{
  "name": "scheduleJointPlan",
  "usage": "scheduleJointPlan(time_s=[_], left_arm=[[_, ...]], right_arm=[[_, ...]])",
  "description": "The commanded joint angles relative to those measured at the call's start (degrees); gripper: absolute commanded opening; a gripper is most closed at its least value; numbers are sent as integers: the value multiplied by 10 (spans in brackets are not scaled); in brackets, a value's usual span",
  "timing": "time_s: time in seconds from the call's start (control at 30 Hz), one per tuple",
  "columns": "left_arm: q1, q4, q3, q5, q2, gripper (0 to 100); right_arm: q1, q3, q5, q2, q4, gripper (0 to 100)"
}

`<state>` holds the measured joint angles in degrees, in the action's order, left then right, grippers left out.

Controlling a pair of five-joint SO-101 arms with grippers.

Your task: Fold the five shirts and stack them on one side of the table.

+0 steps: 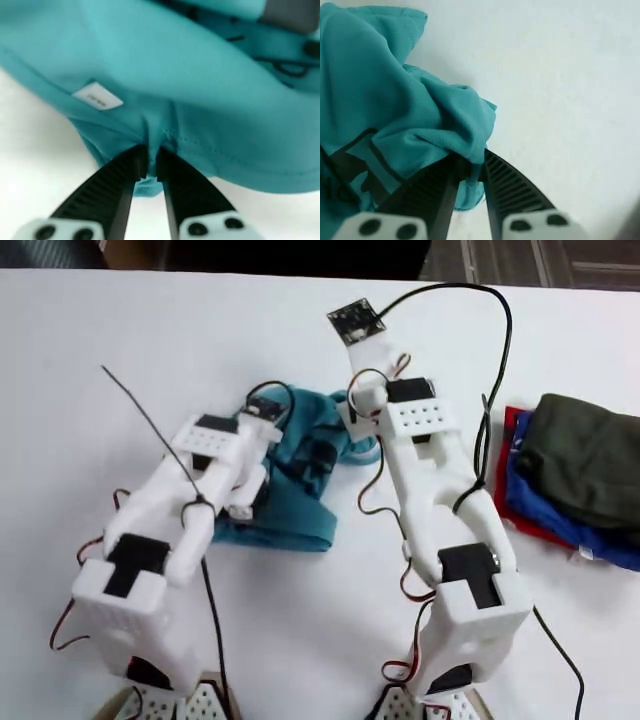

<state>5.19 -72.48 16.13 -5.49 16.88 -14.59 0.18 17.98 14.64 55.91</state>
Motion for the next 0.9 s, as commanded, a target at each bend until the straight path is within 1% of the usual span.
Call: scheduleJointPlan(time_s=[0.0, 0.07, 0.13, 0.27, 0.4, 0.87], left_arm=[[-6, -47, -58, -7, -3, 27], [-7, -63, -79, -37, -3, 34], [-12, -75, -91, -55, -3, 72], [-36, -69, -98, -57, 2, 149], [-47, -59, -94, -59, 3, 146], [-43, -47, -93, -57, 4, 146]], right_arm=[[-1, -30, 1, -7, -9, 21], [-2, -30, 1, -7, -9, 21], [-2, -30, 1, -7, -9, 21], [-2, -30, 2, -7, -9, 21], [-2, -30, 2, -7, -9, 21], [-5, -30, 2, -7, -9, 21]])
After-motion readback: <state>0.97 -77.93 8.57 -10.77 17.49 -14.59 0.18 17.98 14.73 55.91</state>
